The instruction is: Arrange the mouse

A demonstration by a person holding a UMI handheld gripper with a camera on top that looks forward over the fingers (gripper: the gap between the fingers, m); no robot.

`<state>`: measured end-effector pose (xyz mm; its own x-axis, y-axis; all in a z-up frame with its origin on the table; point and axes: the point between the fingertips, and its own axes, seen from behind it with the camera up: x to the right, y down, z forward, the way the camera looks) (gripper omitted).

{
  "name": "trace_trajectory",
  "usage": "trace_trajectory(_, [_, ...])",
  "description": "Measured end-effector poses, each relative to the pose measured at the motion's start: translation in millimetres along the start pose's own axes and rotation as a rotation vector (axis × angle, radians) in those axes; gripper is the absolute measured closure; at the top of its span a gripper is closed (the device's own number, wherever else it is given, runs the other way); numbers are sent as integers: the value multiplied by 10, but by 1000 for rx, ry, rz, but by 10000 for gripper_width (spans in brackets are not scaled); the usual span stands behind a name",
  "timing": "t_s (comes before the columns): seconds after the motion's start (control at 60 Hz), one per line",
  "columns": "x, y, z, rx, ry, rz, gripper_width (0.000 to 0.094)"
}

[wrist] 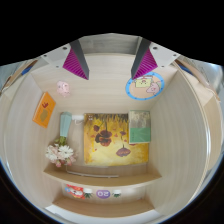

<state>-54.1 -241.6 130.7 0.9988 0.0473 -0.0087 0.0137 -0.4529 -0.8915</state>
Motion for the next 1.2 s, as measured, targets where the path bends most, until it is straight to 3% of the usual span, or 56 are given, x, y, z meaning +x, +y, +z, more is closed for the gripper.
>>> trace_trajectory(0.2, [329,352,96,-79,31,0,72])
trace_trajectory(0.567, [1877,951,587,-239,227,68,73])
trace_trajectory(0.983, [2476,576,1948,-260,166,83,82])
trace_trajectory(1.067, [2479,489,2139,-251,140,91,125])
trace_trajectory(1.2, [2477,415,2298,-253,116,78,334])
